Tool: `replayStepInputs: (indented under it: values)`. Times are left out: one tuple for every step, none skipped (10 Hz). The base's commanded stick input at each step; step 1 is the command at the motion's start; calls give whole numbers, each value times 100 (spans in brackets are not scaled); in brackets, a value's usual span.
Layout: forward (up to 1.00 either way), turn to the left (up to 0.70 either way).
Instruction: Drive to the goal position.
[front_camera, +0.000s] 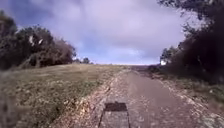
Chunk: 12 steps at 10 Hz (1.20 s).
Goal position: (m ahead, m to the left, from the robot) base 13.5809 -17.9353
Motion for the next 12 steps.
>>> replayStepInputs:
  values:
    - [70,-14]
    - [70,-14]
    - [70,-14]
    - [70,-14]
    - [70,-14]
    - [70,-14]
    - [70,-14]
    - [70,-14]
    - [70,-14]
    - [70,-14]
    - [70,-14]
    - [70,-14]
